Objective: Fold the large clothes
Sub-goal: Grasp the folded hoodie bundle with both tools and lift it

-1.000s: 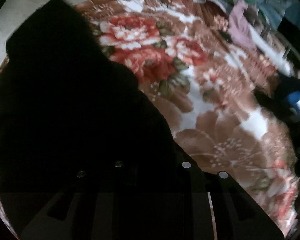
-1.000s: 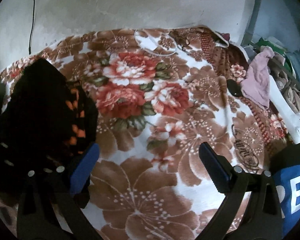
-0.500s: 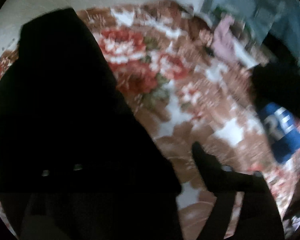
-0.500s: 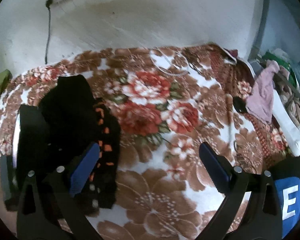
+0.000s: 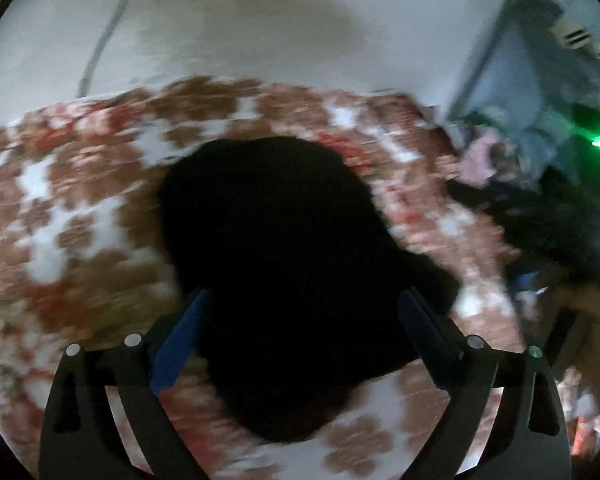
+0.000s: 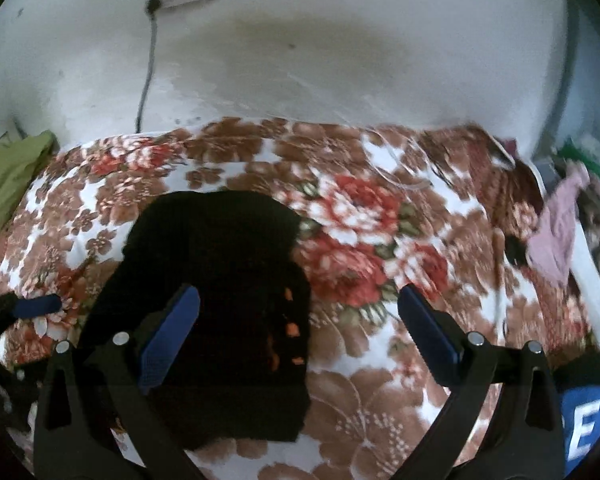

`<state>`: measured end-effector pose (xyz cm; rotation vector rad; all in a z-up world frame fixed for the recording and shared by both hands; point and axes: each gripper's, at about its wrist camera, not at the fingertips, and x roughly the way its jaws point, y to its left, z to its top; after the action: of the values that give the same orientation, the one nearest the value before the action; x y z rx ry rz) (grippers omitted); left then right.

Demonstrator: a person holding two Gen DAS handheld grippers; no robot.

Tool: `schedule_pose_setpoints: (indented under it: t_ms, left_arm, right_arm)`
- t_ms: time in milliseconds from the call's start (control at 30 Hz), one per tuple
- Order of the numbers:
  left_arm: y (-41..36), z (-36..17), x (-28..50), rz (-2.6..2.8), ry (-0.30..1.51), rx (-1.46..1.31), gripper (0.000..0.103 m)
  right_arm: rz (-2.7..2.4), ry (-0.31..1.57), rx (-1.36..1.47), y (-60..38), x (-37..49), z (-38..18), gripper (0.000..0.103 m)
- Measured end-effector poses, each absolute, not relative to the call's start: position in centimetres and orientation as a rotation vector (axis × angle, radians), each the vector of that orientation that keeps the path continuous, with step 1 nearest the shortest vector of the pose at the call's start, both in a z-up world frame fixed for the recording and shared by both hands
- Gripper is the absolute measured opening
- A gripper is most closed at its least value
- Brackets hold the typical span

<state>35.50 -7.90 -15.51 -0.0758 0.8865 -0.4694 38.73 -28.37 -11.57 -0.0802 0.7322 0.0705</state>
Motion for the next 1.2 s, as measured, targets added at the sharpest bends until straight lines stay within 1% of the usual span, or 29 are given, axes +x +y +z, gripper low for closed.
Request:
schedule_pose_setpoints:
  t_ms: [133,300,400,467,567,633,867,1033,1100,1200]
  left_arm:
    - [-6.0,-16.4,37.9,-0.427,0.938,-0.048,0.094]
    - [-8.7,-18.3,41.7,-0.437,0.994,0.114,0.095]
    - [-10.9,-19.9,42.2,-0.474,1.007,0.194,0.095]
    - [-11.9,-20.6,42.1,-0.485,1.006,0.23,0.095]
    - [-12.2,-22.1,42.3,-0.492,1.031,0.207,0.099]
    - [-12.1,-22.6,42.2,-0.5,1.03,0.196,0.099]
    - [-11.9,-22.5,41.9,-0.488,1.026,0.203,0.099]
    - [-10.6,-20.7,41.3,-0.463,1.023,0.177,0.098]
    - [-9.0,-20.0,41.2,-0.46,1.031,0.107,0.098]
    - [-5.8,-20.9,41.8,-0.492,1.106,-0.061,0.098]
  right_arm:
    - [0.149,0.821,-0.147,-25.3,41.6,-13.8,0.098]
    - [0.188,0.895,-0.222,-22.9,43.7,-17.5,0.098]
    - [0.202,0.96,-0.211,-23.4,44.1,-20.2,0.098]
    - [0.212,0.97,-0.194,-24.1,43.9,-21.4,0.098]
    - [0.256,0.984,-0.141,-25.8,43.9,-23.2,0.098]
    - [0.287,0.995,-0.085,-27.2,43.9,-24.3,0.098]
    - [0.308,1.006,-0.073,-29.8,43.1,-24.6,0.098]
    - [0.341,1.009,-0.01,-31.7,42.4,-22.3,0.098]
    - [0.364,1.014,0.063,-33.1,42.8,-21.6,0.098]
    - [0.41,1.067,0.166,-35.2,44.3,-22.2,0.098]
